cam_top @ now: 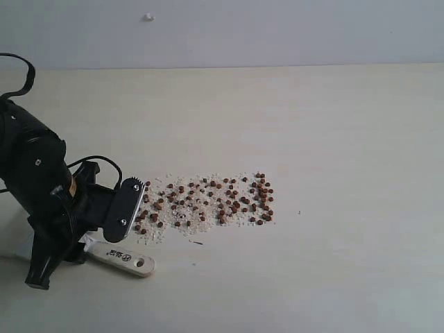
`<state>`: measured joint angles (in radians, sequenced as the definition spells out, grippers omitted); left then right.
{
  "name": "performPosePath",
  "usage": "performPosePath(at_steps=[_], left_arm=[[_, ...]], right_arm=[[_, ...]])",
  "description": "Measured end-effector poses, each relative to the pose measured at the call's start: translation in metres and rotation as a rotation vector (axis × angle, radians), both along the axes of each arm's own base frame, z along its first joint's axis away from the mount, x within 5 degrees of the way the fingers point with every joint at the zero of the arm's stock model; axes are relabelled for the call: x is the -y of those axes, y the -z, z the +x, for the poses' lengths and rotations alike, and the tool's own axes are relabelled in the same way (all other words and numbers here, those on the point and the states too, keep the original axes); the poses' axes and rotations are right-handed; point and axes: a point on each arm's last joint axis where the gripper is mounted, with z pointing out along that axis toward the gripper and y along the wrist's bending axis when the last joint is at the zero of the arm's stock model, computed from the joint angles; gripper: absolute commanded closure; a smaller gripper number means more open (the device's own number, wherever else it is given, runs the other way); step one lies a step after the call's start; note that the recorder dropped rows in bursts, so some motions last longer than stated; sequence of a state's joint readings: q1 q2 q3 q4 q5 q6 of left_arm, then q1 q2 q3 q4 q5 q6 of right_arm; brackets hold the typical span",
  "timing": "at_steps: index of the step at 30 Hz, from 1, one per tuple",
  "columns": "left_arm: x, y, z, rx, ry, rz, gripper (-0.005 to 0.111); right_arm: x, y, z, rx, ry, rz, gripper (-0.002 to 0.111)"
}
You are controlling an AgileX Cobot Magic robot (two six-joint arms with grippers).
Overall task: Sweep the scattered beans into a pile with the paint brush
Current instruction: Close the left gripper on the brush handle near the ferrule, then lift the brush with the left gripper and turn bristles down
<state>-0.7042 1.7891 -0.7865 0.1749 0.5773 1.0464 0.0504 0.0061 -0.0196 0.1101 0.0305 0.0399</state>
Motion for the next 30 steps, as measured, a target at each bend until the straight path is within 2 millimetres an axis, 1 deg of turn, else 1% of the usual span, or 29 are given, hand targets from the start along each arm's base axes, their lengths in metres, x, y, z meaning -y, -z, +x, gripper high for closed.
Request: performPosePath(at_steps=[6, 9, 11, 15, 17, 26, 30], left_arm=[[0.0007, 0.0004, 0.0008, 0.0, 0.0, 0.0, 0.058], [0.0007, 0.0004, 0.0008, 0.0, 0.0, 0.0, 0.064], [0.0004, 0.0004, 0.0007, -0.001, 0.001, 0.003, 0.074], [0.0004, 0.0004, 0.0007, -0.001, 0.001, 0.003, 0.099], [0.0004, 0.0004, 0.0007, -0.001, 0.001, 0.003, 0.107], [0.0004, 0.0004, 0.0007, -0.001, 0.001, 0.003, 0.107], [0.0003, 0.0004, 0.0006, -0.002, -0.034, 0.0, 0.107]], right_arm=[[0.0, 0.0, 0.0, 0.0, 0.0, 0.0, 0.108], [0.0, 0.0, 0.0, 0.0, 0.0, 0.0, 0.108], [0.0, 0.0, 0.0, 0.0, 0.0, 0.0, 0.108], [0.0, 0.0, 0.0, 0.0, 0.0, 0.0, 0.108], [0.0, 0.0, 0.0, 0.0, 0.0, 0.0, 0.108], [0.0, 0.0, 0.0, 0.0, 0.0, 0.0, 0.108], [0.0, 0.0, 0.0, 0.0, 0.0, 0.0, 0.108]])
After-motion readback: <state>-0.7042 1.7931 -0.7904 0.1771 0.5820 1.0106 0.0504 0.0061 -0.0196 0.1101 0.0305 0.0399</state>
